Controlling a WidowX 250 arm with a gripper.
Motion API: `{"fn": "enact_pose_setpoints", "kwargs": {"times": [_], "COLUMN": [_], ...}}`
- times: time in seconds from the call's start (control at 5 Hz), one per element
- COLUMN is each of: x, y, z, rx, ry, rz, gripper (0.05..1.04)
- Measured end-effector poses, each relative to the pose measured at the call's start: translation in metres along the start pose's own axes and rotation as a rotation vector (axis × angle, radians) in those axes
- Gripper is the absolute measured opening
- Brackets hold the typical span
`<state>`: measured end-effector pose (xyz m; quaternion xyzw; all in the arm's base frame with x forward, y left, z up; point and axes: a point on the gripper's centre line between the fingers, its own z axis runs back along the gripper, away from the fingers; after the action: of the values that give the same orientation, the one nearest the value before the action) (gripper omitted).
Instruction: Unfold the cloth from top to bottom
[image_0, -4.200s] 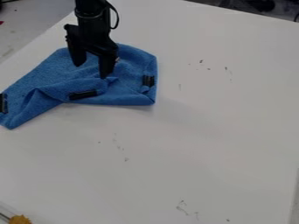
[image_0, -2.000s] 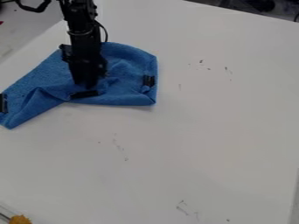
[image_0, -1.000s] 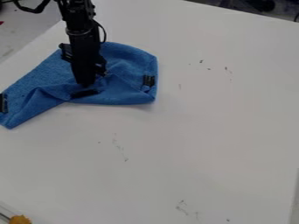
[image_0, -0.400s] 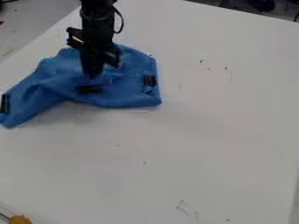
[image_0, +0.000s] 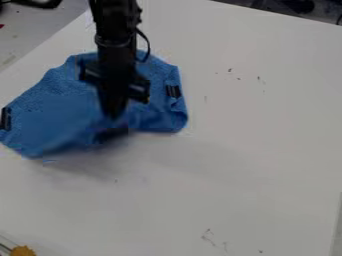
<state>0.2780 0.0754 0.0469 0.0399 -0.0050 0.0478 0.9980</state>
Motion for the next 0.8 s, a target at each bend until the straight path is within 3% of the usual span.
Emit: {"fn": "enact_pose_setpoints", "kwargs": {"times": [0.2,0.4,0.6,0.8], "x": [-0.016,-0.027,-0.035,-0.043], "y": [-0.006,-0.015,-0.02,-0.031], "z": [-0.017,-0.019,-0.021,-0.017], "rx": [-0.071,-0.115,-0.138,-0.112], "ry": [-0.007,-0.023,-0.036,-0.049], "rz": [0.042,0.052,0.101,0.105], "gripper": [0.053,0.053,0.075,0.224]}}
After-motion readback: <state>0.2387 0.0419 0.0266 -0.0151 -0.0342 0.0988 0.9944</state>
